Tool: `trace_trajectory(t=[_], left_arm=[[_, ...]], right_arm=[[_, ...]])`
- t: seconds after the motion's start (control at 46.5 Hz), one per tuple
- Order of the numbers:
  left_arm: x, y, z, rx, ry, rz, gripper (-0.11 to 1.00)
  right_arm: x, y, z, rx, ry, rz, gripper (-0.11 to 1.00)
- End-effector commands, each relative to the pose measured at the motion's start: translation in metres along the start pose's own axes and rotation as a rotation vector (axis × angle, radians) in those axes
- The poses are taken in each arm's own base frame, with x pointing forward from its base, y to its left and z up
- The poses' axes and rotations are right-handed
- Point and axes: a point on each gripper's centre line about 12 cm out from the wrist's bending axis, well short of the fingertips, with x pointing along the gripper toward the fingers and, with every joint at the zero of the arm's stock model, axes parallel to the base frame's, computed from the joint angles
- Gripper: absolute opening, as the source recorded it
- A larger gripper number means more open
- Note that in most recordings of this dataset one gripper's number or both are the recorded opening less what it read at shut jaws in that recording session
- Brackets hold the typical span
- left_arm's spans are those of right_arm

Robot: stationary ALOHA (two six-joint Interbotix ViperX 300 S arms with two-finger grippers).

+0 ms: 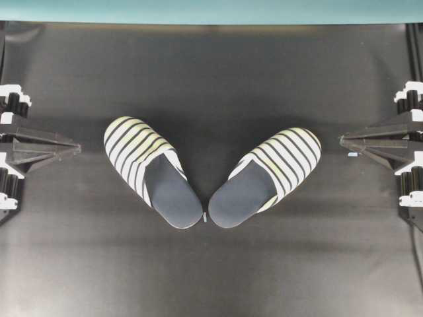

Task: Arrange the slippers with the left arm.
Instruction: 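Move the left gripper over the left striped slipper's toe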

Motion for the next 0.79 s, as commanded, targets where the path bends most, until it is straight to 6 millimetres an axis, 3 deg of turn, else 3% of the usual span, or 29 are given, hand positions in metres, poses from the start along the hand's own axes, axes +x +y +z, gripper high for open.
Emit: trace_trajectory(t=[0.0,0.064,0.15,0.408,0.773], left_arm=[[0.006,-0.001,-0.001,0.026,0.052,-0.008,0.05],[0.011,0.001,-0.002,0.019,0.111,0.002,0.02],[0.018,0.007,-0.006,-0.001,0.200,0.030,0.00],[0.039,0.027,-0.013,-0.078,0.393,0.127,0.00],[0.076,0.044,-0.053,-0.247,0.694,0.237,0.02]], right_arm=[[0.003,-0.002,0.008,-0.009,-0.020,-0.011,0.04],[0.003,-0.003,0.006,-0.013,-0.011,-0.013,0.07],[0.002,-0.003,0.005,-0.014,0.008,-0.016,0.01],[0.002,-0.003,-0.003,-0.005,0.069,-0.016,0.01],[0.001,-0.003,-0.007,0.001,0.100,-0.017,0.01]])
